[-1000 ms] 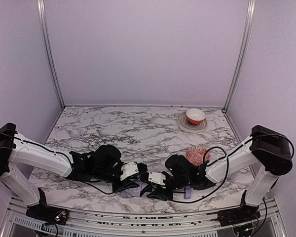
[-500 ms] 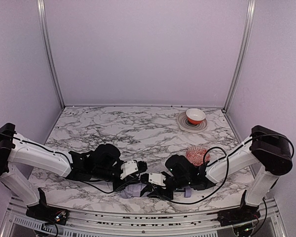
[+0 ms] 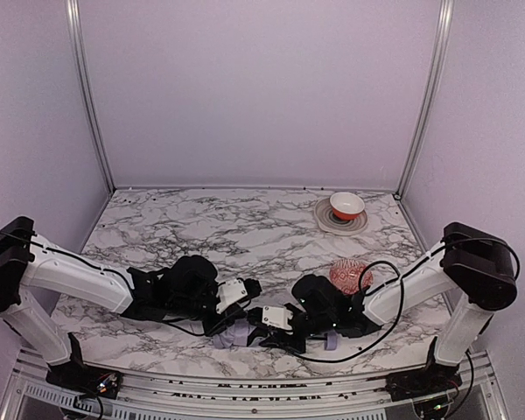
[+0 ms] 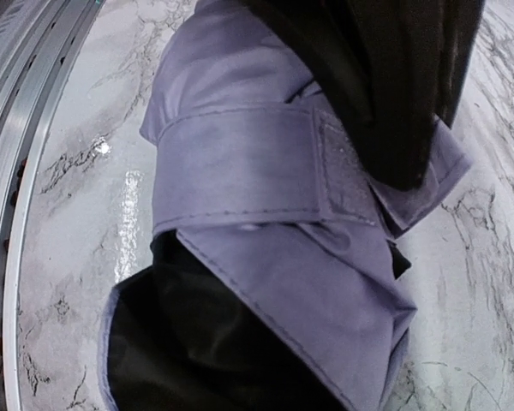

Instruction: Put away the umbrella

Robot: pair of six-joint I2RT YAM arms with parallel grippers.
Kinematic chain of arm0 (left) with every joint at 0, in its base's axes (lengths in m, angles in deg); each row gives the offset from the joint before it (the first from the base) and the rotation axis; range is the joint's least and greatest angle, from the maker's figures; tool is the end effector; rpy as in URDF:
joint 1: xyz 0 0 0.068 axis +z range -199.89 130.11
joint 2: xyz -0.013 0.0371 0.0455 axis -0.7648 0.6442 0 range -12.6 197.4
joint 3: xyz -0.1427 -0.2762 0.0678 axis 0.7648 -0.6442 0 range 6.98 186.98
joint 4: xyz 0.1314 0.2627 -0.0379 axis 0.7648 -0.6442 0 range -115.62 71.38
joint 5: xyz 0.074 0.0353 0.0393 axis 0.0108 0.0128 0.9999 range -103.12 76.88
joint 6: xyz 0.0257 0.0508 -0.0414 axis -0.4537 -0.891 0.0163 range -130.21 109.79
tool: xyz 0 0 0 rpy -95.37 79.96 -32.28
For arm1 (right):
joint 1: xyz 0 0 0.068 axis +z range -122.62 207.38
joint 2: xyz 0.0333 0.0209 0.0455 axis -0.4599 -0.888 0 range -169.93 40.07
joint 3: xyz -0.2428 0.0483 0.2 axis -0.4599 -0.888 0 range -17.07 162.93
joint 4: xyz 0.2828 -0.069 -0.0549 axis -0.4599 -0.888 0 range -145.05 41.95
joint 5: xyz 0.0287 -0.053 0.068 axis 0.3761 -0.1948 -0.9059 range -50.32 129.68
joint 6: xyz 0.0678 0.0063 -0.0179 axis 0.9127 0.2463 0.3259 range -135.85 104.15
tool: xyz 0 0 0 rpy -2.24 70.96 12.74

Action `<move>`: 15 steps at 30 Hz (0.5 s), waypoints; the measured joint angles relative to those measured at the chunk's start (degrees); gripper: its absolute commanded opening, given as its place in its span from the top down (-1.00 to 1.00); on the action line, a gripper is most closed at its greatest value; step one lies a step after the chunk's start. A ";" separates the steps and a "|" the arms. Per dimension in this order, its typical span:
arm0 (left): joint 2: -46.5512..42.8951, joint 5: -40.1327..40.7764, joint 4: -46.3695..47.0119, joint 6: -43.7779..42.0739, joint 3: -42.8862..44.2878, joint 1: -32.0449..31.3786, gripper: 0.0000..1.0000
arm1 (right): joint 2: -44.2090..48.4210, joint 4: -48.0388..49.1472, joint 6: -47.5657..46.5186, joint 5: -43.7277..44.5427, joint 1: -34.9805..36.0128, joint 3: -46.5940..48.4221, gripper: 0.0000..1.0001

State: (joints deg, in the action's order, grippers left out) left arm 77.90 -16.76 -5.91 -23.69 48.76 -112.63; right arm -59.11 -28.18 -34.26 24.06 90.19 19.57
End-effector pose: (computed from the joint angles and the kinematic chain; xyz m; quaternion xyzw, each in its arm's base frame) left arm 0.1616 -0.3218 0.1748 0.5610 0.6919 -0.2148 0.4006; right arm 0.1451 0.3165 0.1101 -0.6321 0.6533 0.2656 0.3212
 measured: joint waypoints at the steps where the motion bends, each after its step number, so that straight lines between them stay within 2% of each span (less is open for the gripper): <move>1: -0.15 0.70 0.35 1.03 -0.26 0.26 1.00 | 0.00 0.17 -0.37 0.76 0.37 0.00 1.00; 8: -0.04 2.71 0.39 5.84 -0.28 4.00 1.00 | 0.52 3.80 -6.47 9.27 5.22 -1.55 1.00; 15: 0.44 2.23 0.22 6.62 0.28 4.13 1.00 | 0.42 3.43 -7.96 10.71 5.92 -1.14 1.00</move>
State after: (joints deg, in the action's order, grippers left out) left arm 78.33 -14.53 -5.69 -17.06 49.04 -108.50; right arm -58.69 -24.74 -42.22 34.77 96.11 18.44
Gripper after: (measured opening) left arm 0.007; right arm 0.322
